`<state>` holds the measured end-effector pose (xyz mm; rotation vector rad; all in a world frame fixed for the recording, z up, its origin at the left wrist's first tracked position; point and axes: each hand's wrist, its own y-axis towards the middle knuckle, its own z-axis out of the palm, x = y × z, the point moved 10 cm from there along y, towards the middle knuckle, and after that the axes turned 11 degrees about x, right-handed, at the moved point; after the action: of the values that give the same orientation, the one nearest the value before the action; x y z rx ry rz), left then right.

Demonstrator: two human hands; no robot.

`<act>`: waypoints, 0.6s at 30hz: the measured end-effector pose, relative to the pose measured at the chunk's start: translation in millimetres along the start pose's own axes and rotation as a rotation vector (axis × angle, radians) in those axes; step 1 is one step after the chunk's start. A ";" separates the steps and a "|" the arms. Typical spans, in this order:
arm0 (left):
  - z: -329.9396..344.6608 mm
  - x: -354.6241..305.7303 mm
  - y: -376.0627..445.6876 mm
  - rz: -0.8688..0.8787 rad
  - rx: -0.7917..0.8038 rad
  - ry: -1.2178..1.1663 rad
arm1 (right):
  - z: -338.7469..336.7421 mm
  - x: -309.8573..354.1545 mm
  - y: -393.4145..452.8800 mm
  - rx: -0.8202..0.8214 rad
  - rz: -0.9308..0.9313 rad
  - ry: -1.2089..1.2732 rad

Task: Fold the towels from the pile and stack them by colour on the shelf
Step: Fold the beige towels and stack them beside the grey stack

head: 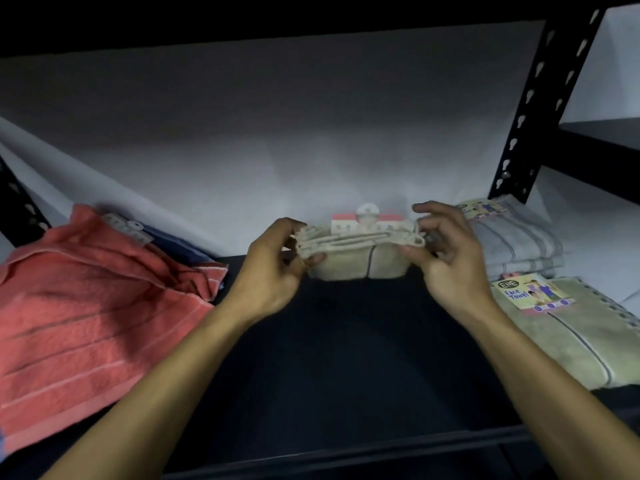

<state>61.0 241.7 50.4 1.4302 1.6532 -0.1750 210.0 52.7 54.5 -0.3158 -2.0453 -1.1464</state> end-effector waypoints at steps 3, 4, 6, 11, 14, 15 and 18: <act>9.7 -26.1 -36.1 0.277 0.066 0.372 | 2.4 24.8 -40.4 0.113 -0.196 -0.136; 17.6 -24.4 -49.7 0.301 0.113 0.451 | 5.9 24.1 -55.3 0.172 -0.218 -0.166; 34.2 -16.9 -77.2 0.306 0.223 0.535 | 19.6 17.1 -85.7 0.342 -0.223 -0.233; 62.1 -6.1 -119.9 0.307 0.378 0.653 | 46.2 5.0 -126.9 0.680 -0.141 -0.455; 64.0 -6.5 -121.9 0.282 0.429 0.728 | 48.5 5.9 -126.3 0.762 -0.106 -0.527; 64.1 -6.3 -122.8 0.273 0.461 0.734 | 48.3 5.5 -127.0 0.786 -0.099 -0.538; 57.2 -1.2 -122.0 0.160 0.538 0.558 | 42.3 1.3 -125.1 0.777 -0.051 -0.484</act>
<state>-11.6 166.4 -34.6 2.1572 2.0160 -0.1419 121.0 15.9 -35.9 -0.1522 -2.7502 -0.2330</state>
